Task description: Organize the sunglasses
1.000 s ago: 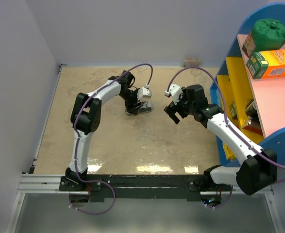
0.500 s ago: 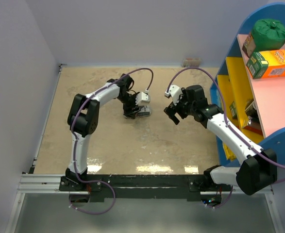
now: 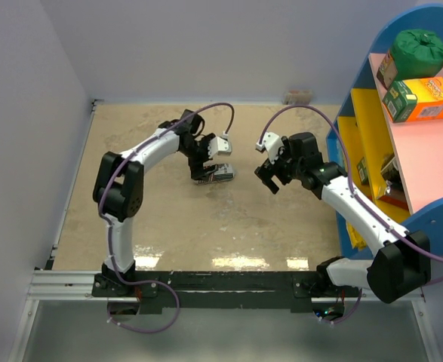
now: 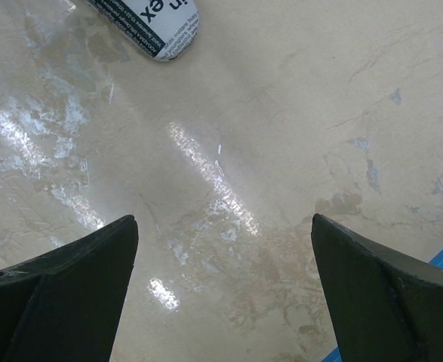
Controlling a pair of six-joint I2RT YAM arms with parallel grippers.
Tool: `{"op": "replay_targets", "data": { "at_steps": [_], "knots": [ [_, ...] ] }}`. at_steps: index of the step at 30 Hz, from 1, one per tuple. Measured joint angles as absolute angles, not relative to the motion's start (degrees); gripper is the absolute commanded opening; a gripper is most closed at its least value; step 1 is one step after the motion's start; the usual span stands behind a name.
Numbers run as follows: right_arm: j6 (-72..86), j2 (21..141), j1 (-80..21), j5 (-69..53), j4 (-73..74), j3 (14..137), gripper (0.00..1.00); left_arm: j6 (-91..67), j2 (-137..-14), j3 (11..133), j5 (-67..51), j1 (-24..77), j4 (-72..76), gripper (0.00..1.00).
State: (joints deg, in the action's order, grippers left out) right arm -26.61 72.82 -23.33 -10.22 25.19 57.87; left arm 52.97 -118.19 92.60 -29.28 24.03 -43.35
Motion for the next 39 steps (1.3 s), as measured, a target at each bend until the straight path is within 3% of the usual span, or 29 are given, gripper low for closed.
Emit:
{"op": "replay_targets", "data": {
  "at_steps": [11, 17, 22, 30, 39],
  "knots": [
    [-24.2, 73.6, -23.9, -3.4, 23.8, 63.4, 0.99, 35.6, -97.6, 86.3, -27.4, 17.3, -32.7, 1.00],
    [-24.2, 69.9, -24.5, 1.3, 18.3, 67.0, 0.99, 25.3, -82.1, 76.8, -23.6, 8.1, -25.0, 1.00],
    [-22.7, 64.5, -24.8, 2.4, 15.7, 69.3, 0.99, 19.6, -69.0, 68.8, -17.1, 8.4, -21.3, 1.00],
    [-18.0, 46.2, -24.8, 1.3, 4.6, 55.6, 0.99, 15.0, -49.5, 59.0, -5.1, 8.3, -16.2, 1.00],
    [-17.6, 34.4, -24.8, -2.6, 1.8, 47.0, 0.99, 15.0, -39.9, 56.9, -7.1, 8.3, -19.7, 1.00]
  ]
}}
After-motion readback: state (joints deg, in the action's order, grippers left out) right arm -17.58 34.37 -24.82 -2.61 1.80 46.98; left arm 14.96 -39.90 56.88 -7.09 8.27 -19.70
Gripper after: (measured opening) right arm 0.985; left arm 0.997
